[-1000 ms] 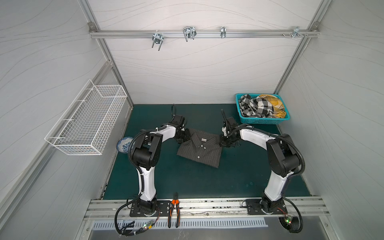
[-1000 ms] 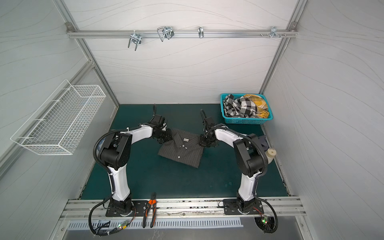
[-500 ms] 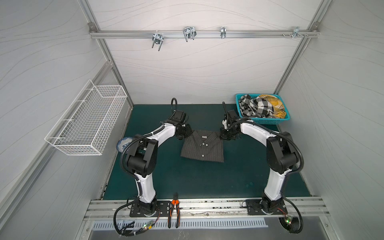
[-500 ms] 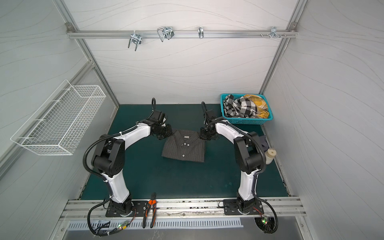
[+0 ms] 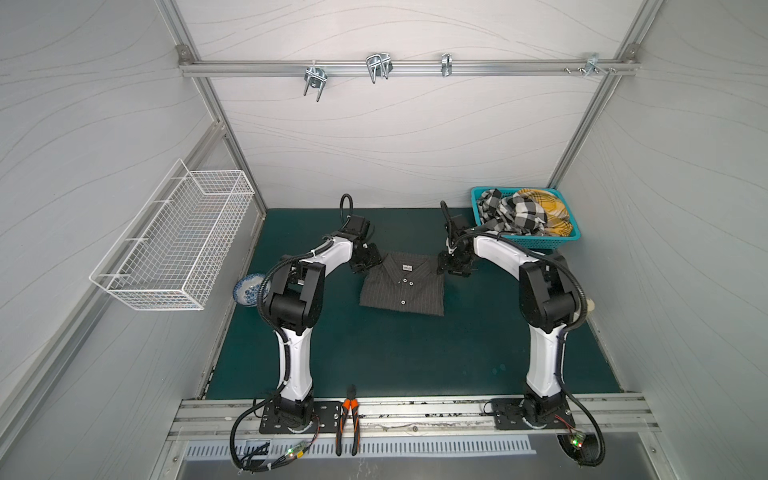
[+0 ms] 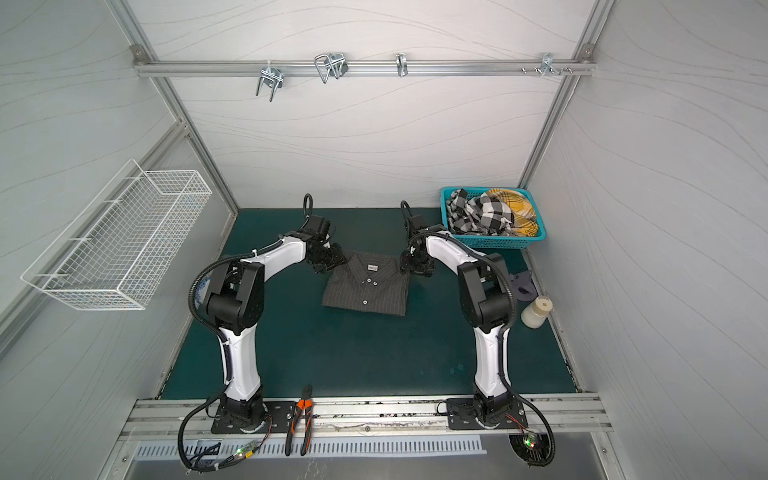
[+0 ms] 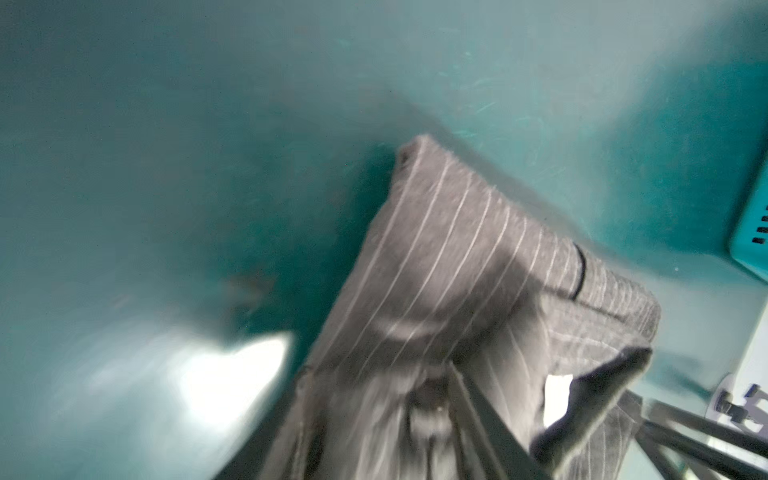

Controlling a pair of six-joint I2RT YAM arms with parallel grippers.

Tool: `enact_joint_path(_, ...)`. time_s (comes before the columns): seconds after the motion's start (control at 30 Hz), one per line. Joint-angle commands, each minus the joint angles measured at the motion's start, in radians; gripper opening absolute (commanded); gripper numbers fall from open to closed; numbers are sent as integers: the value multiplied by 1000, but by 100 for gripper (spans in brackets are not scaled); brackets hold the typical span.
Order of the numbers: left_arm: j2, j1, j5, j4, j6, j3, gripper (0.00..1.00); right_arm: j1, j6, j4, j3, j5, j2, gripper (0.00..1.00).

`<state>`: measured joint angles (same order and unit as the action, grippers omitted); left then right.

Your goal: Fold and stack the long sleeve shirts

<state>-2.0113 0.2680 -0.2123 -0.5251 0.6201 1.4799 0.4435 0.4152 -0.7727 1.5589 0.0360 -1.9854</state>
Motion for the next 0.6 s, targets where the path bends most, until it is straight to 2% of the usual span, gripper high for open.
enact_joint_path(0.0, 137, -6, 33, -110, -7, 4, 54, 52, 19, -83, -19, -28, 135, 61)
enact_joint_path(0.1, 231, -4, 5, -87, 10, -123, 48, 122, 47, -55, -49, 15, 163, 56)
enact_joint_path(0.2, 248, -4, -85, -13, 32, -219, 29, 183, 83, -17, -45, 78, 132, 44)
enact_joint_path(0.27, 203, 2, -153, 25, 53, -236, 16, 212, 105, -9, -32, 93, 90, 30)
enact_joint_path(0.33, 137, 8, -196, 64, 69, -227, 12, 222, 129, 18, -44, 110, 61, 21)
enact_joint_path(0.47, -6, 8, -221, 71, 74, -149, 4, 200, 156, 97, -126, 132, 34, 18)
enact_joint_path(0.57, -25, 16, -201, 53, 71, -139, 3, 179, 149, 100, -181, 121, 20, 16)
